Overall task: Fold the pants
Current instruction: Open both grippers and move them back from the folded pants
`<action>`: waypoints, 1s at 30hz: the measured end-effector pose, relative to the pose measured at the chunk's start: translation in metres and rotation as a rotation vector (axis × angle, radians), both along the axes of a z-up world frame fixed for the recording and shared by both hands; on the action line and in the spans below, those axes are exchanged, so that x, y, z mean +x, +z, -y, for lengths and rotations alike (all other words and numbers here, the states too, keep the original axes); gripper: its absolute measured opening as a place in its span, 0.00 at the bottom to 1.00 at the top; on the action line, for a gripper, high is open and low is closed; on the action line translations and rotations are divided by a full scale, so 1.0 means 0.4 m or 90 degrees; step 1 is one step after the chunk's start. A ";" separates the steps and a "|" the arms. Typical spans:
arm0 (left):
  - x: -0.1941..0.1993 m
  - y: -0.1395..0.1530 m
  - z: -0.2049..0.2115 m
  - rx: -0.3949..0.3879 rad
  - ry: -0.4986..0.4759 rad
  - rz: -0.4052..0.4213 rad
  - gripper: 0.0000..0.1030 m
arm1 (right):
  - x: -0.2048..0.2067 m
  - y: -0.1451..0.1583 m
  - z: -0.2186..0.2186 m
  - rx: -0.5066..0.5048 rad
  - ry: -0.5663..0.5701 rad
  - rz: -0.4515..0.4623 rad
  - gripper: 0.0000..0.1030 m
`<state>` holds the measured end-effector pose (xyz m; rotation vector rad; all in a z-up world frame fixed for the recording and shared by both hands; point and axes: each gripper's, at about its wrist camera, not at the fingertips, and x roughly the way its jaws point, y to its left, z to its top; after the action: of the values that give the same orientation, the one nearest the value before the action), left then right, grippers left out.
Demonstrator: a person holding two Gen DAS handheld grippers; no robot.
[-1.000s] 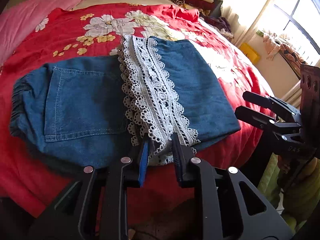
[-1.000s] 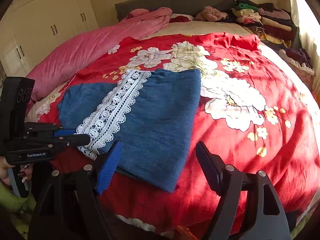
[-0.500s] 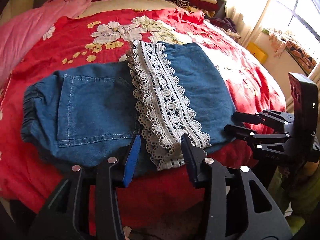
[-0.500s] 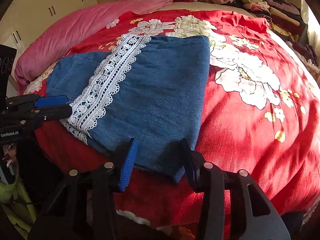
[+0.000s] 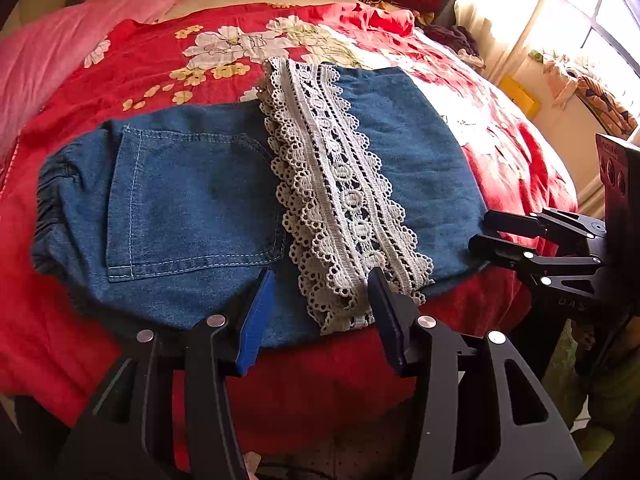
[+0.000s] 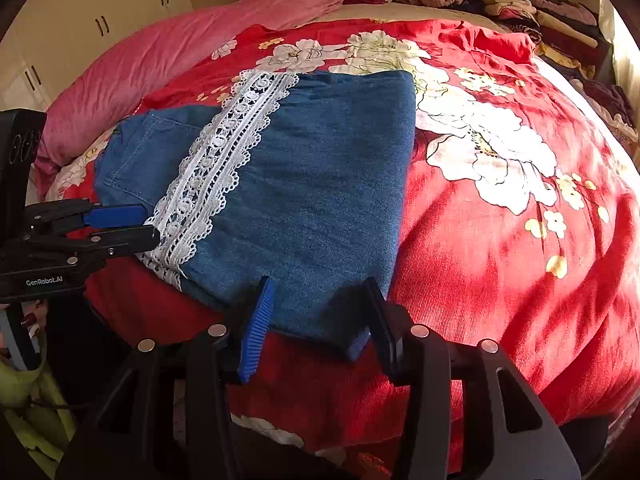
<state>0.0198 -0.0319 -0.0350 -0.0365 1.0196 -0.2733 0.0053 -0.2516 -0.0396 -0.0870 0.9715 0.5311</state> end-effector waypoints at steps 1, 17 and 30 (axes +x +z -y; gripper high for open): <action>-0.001 0.005 0.001 0.001 0.000 0.002 0.42 | -0.003 0.004 0.003 0.001 -0.002 0.003 0.51; -0.040 0.061 -0.007 0.009 0.003 0.030 0.61 | -0.028 0.069 0.012 0.009 -0.018 0.042 0.73; -0.059 0.110 -0.075 0.017 0.052 0.063 0.86 | -0.021 0.131 -0.014 0.019 -0.019 0.076 0.94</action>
<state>-0.0037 -0.0018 0.0089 -0.0401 0.9208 -0.1862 -0.0032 -0.2459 0.0129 -0.0766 0.8471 0.5078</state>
